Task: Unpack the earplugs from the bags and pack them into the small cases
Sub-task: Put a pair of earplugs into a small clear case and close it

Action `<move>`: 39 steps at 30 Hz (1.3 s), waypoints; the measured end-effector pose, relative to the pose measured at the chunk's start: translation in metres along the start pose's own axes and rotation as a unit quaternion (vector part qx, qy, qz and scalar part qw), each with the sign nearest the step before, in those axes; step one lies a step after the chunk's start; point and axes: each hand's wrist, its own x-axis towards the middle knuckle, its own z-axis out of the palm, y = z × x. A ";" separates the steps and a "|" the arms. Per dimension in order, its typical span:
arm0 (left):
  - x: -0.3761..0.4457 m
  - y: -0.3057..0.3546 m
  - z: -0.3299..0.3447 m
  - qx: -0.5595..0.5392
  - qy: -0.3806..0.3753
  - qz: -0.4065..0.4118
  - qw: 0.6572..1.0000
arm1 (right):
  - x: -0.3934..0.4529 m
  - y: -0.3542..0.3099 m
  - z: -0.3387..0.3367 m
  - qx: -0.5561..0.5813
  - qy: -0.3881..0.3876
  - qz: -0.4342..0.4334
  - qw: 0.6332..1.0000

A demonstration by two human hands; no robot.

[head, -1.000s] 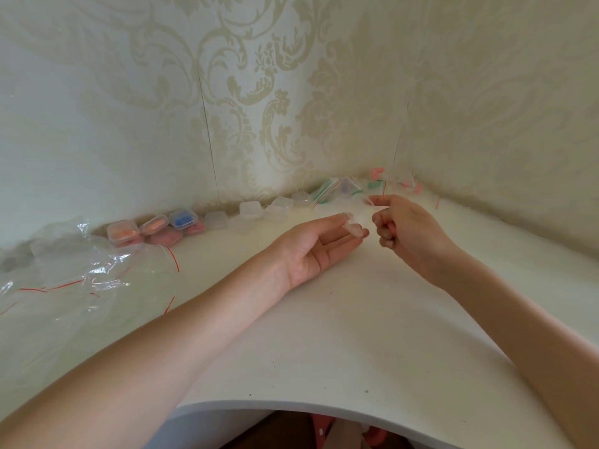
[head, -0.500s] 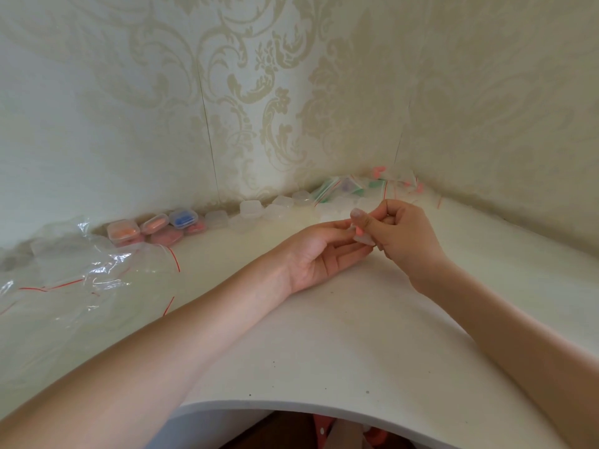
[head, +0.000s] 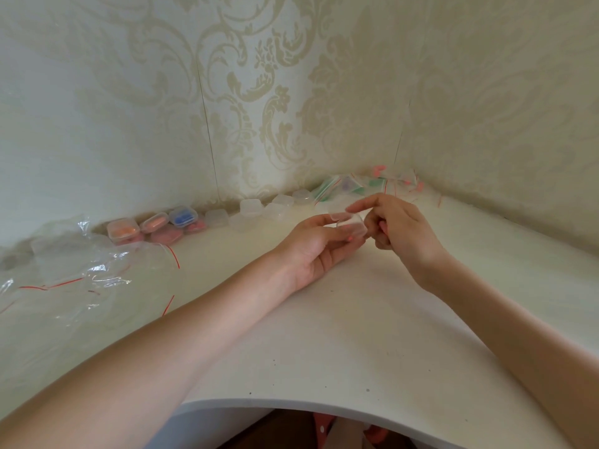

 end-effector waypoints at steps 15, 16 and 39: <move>0.005 0.000 0.000 0.009 0.059 0.038 0.998 | 0.000 0.002 -0.003 -0.003 -0.015 -0.016 1.000; 0.004 0.001 0.001 0.005 0.059 0.033 0.998 | 0.000 0.003 -0.003 -0.008 -0.021 -0.008 1.000; 0.000 0.001 0.002 0.096 0.018 0.027 0.995 | -0.007 0.003 0.001 -0.150 -0.004 -0.151 0.977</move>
